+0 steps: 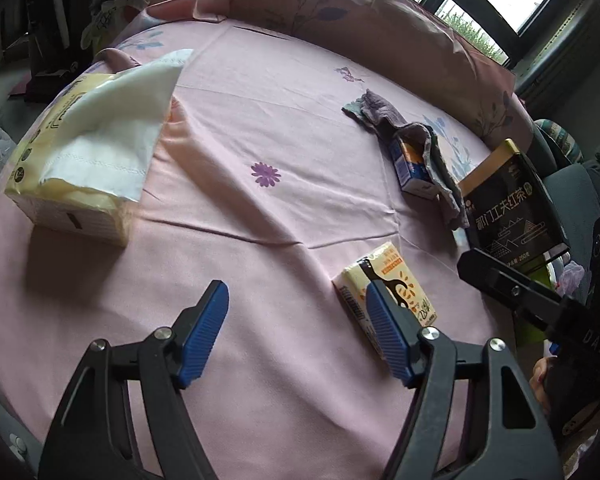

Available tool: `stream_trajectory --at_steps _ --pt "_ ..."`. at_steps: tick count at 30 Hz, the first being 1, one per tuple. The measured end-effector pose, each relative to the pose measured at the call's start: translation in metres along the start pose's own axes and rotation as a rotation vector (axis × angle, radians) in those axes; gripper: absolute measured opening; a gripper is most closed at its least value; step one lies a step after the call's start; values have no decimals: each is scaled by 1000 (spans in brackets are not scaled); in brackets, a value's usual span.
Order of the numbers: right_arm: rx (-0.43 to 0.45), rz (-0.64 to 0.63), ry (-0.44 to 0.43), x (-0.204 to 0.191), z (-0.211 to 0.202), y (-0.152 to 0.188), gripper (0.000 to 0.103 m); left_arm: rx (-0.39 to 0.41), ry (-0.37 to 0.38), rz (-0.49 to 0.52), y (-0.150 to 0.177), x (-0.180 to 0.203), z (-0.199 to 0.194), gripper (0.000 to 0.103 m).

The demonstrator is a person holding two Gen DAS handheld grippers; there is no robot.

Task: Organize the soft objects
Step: 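Close the right gripper on the cream printed tissue pack and lift it, then carry the tissue pack over the green-rimmed box with the right gripper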

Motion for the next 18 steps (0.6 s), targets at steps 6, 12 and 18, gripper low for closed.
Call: stream_trajectory --at_steps 6,12,18 --pt "-36 24 -102 -9 7 4 64 -68 67 61 19 32 15 59" --pt "-133 47 -143 -13 34 20 54 -133 110 65 31 49 34 52" --pt "-167 21 -81 -9 52 28 46 -125 155 48 31 56 38 37"
Point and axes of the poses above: each gripper's, at about its wrist camera, not at the fingertips, and z roughly the way its jaws point, x to its right, y to its underside, the point moved 9 cm from there along z, roughly the way its jaws point, and after that the axes turned 1 degree about y, right-handed, at the moved point
